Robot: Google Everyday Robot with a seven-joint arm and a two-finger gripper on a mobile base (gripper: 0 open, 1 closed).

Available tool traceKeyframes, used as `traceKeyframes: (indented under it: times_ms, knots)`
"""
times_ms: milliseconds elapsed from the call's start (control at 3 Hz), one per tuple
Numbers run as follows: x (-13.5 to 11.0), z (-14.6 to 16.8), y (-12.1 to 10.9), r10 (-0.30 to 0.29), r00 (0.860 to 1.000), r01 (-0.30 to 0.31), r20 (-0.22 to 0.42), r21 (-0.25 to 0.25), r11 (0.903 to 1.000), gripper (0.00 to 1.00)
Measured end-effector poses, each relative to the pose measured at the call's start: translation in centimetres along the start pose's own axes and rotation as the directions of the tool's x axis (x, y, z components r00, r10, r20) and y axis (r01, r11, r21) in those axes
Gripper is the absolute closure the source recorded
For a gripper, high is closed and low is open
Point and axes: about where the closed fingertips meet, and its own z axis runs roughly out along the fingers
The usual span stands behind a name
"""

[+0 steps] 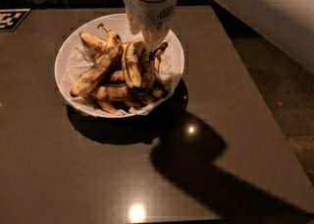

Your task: Pick banana from white bowl

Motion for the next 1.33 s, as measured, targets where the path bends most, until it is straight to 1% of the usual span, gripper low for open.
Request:
traceKeyframes:
  times_ms: [333,667,1333]
  knots:
    - [0.0,0.7,-0.4,-0.012,1.0,0.012,0.005,-0.009,0.9999,0.53]
    - [0.0,1.3,-0.9,-0.03,1.0,0.03,0.006,-0.015,0.9994,0.55]
    - [-0.1,2.6,-1.1,-0.056,0.998,0.057,0.018,-0.032,0.9979,0.53]
